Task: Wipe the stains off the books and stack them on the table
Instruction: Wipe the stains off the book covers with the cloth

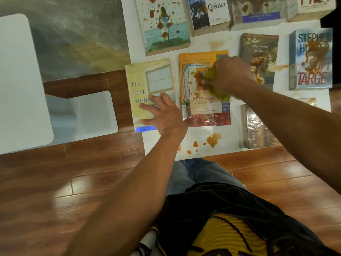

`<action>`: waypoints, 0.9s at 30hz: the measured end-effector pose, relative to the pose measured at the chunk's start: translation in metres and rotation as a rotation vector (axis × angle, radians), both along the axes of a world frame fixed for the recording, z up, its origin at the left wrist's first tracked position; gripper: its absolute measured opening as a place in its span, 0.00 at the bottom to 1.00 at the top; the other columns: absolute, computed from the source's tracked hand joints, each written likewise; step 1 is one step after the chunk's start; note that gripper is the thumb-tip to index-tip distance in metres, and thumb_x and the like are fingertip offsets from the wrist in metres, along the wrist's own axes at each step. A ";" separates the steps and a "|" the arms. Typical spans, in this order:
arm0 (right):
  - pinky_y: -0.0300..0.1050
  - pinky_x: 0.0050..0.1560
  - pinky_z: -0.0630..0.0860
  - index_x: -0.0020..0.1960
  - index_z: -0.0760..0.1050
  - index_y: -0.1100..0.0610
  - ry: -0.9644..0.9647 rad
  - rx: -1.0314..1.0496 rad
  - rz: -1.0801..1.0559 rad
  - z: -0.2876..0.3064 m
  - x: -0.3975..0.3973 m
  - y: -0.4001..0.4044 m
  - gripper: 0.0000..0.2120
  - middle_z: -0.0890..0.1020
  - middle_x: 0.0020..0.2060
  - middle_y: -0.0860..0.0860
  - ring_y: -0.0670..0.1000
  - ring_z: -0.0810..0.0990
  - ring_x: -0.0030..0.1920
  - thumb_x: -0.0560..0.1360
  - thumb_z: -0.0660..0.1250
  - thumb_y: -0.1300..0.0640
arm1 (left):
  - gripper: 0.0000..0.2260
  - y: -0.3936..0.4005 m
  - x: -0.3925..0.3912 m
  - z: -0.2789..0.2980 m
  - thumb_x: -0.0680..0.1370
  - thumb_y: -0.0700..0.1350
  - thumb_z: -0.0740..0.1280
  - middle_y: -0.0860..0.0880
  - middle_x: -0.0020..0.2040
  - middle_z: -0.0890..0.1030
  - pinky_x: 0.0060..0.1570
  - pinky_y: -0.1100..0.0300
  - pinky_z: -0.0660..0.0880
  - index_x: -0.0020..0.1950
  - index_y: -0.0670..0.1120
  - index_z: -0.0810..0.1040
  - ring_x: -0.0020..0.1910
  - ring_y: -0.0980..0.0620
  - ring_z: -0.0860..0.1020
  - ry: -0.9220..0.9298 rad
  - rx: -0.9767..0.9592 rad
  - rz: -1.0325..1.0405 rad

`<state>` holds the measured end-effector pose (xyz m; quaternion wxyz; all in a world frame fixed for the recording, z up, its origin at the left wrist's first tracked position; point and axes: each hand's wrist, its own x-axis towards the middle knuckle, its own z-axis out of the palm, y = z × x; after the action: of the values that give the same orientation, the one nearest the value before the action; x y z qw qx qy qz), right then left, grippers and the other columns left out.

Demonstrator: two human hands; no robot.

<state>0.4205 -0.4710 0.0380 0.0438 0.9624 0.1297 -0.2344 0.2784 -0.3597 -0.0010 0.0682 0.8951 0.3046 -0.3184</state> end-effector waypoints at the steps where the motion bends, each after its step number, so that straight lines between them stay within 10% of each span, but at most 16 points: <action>1: 0.50 0.42 0.77 0.49 0.74 0.57 -0.020 0.014 -0.022 0.001 0.005 0.000 0.29 0.79 0.43 0.55 0.56 0.77 0.42 0.71 0.68 0.30 | 0.58 0.000 0.000 0.001 0.68 0.68 0.75 0.34 0.79 0.45 0.65 0.25 0.63 0.78 0.40 0.42 0.76 0.24 0.47 0.004 -0.005 0.002; 27: 0.50 0.42 0.70 0.51 0.73 0.56 -0.083 0.009 0.091 -0.004 0.024 0.013 0.28 0.75 0.43 0.55 0.59 0.79 0.49 0.72 0.67 0.30 | 0.58 0.000 -0.001 0.003 0.67 0.72 0.71 0.35 0.79 0.47 0.64 0.24 0.63 0.78 0.40 0.44 0.76 0.24 0.48 -0.018 -0.016 0.016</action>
<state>0.4445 -0.4579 0.0336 0.0554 0.9647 0.1724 -0.1914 0.2778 -0.3598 0.0018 0.0806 0.8948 0.3085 -0.3124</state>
